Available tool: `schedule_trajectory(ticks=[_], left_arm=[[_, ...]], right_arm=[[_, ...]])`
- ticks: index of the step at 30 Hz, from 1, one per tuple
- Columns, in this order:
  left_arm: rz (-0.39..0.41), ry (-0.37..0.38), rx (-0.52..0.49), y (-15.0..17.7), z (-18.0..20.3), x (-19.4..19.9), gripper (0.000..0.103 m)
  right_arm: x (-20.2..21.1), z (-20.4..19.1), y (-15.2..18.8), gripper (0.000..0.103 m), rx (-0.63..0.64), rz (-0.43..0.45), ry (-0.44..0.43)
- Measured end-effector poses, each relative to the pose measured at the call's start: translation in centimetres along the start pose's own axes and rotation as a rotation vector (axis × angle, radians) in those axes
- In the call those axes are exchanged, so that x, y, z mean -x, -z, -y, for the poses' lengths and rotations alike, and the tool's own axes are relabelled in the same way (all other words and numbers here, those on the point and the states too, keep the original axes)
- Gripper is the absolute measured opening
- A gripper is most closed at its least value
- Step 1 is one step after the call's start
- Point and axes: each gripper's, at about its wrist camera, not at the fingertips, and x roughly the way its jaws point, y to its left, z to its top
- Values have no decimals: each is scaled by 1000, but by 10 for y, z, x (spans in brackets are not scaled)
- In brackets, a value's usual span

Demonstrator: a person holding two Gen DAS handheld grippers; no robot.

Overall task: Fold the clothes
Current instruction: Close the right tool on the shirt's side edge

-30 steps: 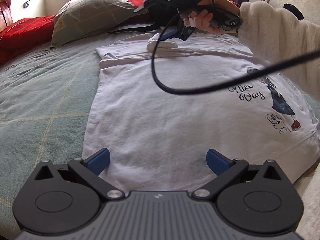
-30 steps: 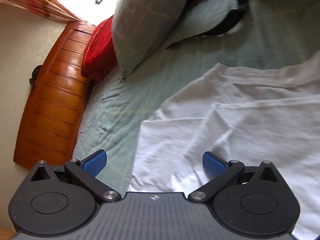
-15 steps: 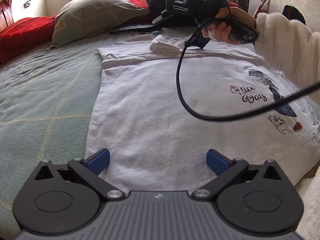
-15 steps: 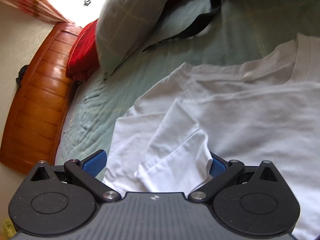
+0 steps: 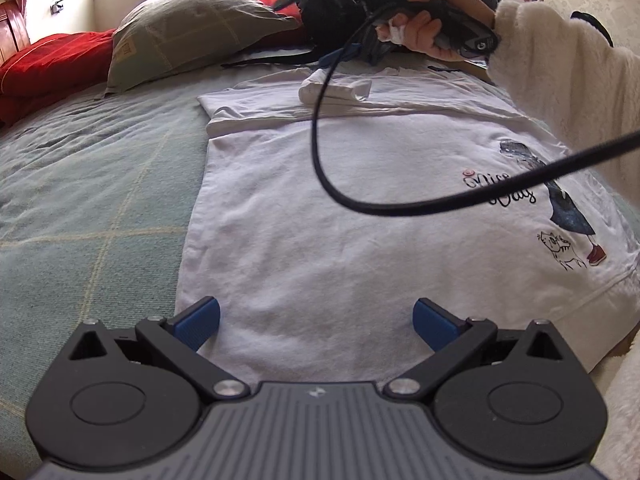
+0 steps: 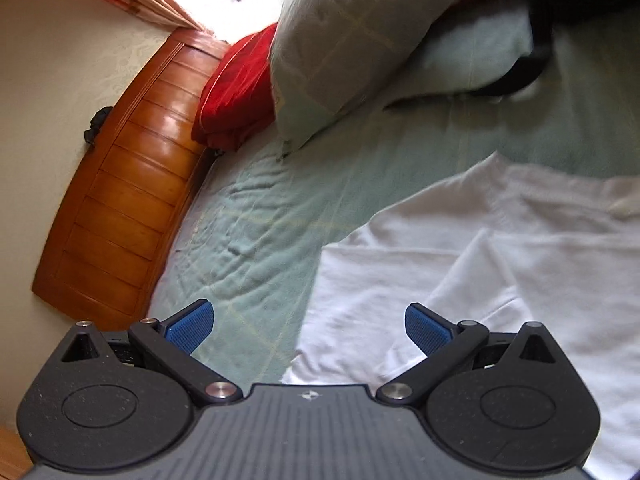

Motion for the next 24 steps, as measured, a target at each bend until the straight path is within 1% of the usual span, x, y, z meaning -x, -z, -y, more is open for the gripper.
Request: schedule_trajectory(ticks=[4,8,10,12,15,16,19,22,24], left_arm=[[1,-1,-2,0,0,0,102],[1,-2,-6,0,1,0,102],[2,-3,-8,-1,2,1,102],[2,-4,-9,-2,2,1,102],[3,-7,-12,-3,3,2,102],[3,-7,-11,-3,3,2,102],[2,-14,-10,-3,2,3,102],[2,-17,-6,-3,0,3,102],[0,-20,-5,-3,0,3,102]], right_arm=[[21,20,2,103,-21,39,110],[26,47,8,103,-79,12,204],[22,57,14,103,-103,-13,197],[18,55,19,103,-92,-16,177],[3,50,20,103,-110,-69,84],[-3,46,20,103,-97,-81,80],[-17,34,18,103,-66,-78,65],[-26,22,13,103,-64,-66,-4],[-32,9,8,103,-40,-61,-33]])
